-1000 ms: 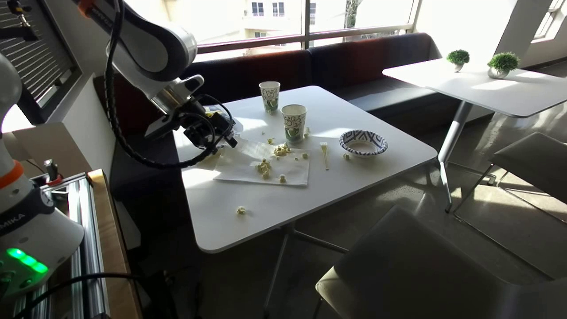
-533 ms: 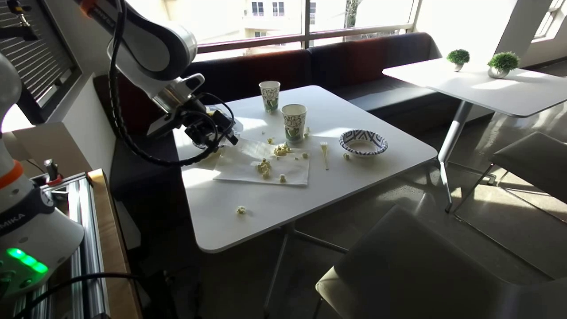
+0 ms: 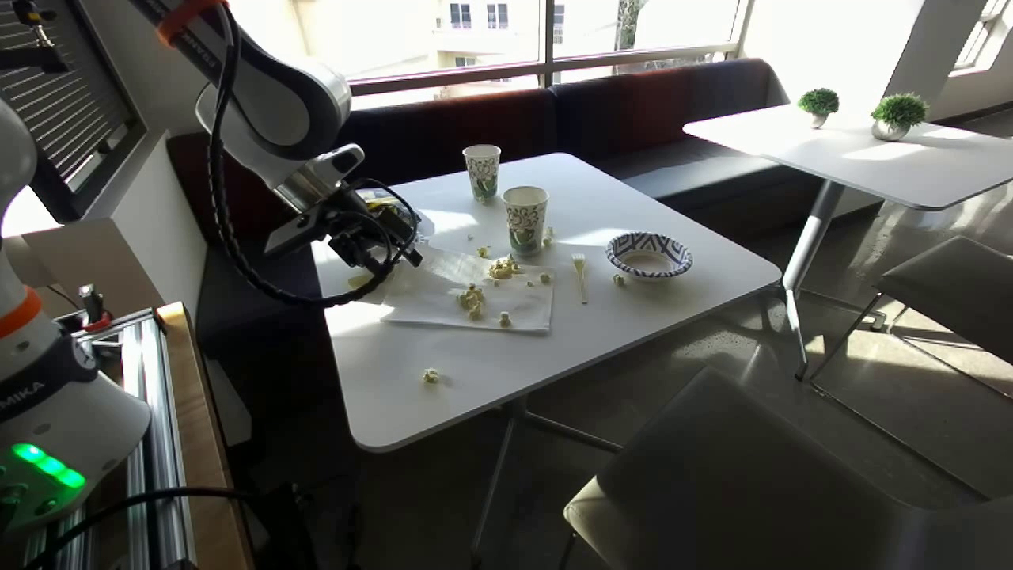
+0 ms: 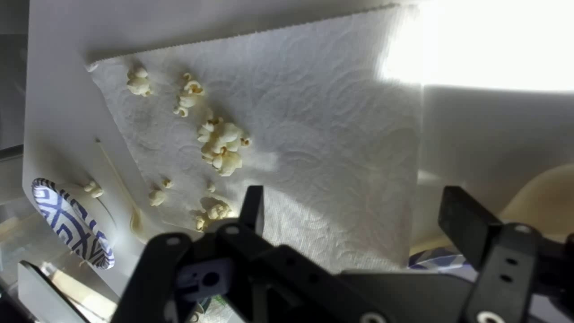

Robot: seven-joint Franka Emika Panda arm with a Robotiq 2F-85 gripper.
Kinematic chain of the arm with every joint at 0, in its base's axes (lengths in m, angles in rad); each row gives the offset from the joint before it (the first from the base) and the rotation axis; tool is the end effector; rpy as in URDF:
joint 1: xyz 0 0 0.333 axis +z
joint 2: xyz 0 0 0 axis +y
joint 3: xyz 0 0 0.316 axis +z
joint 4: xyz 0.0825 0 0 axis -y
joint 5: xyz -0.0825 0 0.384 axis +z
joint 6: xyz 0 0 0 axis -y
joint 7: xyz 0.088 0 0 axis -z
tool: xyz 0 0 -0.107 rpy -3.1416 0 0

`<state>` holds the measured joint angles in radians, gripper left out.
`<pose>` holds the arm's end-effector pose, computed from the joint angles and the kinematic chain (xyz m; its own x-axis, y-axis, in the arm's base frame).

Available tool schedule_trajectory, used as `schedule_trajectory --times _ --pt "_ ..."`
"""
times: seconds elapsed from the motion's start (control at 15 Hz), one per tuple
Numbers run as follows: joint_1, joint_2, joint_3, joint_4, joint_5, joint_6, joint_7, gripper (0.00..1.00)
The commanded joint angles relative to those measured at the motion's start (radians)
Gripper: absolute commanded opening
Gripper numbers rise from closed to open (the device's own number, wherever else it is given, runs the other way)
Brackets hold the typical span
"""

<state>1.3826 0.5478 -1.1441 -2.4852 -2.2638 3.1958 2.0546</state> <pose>0.3571 0.1025 0.1661 0.7605 0.6098 0.2234 0.4493 -0.7424 0.4970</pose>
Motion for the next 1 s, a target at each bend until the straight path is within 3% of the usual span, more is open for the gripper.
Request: schedule_trajectory --times 0.0,0.53,0.6,0.67,0.93 --pt "-0.061 -0.036 0.062 -0.008 -0.026 -0.067 0.004 1.00" --pt "-0.213 -0.084 0.211 -0.010 -0.121 -0.207 0.059 1.00" --pt "-0.349 -0.195 0.312 -0.058 0.015 -0.310 -0.174 1.00" --pt "-0.262 -0.101 0.262 -0.014 -0.134 -0.268 0.058 1.00" --pt "-0.353 -0.120 0.332 -0.016 -0.204 -0.291 0.097 1.00"
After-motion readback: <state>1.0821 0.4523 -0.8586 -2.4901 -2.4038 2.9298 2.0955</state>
